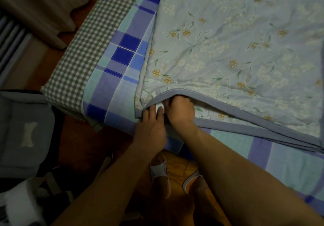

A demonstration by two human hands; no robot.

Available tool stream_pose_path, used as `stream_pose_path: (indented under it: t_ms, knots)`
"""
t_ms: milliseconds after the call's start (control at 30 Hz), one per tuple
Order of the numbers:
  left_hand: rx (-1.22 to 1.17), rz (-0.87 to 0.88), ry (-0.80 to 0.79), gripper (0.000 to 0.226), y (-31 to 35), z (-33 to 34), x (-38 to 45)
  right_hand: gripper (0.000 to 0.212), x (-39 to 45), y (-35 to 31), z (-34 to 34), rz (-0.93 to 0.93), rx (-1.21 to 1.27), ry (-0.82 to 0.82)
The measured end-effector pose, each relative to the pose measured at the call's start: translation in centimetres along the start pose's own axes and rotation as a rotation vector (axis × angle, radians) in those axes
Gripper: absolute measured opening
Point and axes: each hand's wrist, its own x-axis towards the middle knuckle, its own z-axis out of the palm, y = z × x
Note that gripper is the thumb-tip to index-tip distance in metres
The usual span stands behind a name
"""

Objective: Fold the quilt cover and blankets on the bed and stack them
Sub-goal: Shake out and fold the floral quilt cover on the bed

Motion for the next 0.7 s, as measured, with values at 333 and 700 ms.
stream_pose_path:
  t_ms: [333,700]
  knots:
    - [0.203,0.064,-0.006,0.071,0.0,-1.0,1.4,0.071,-1.4,5.4,-5.6,-0.491,-0.351,0.148]
    - [0.051,0.027,0.071,0.065,1.2,0.6,-2.1,0.057,-2.2,7.2,-2.5,-0.637,-0.518,-0.117]
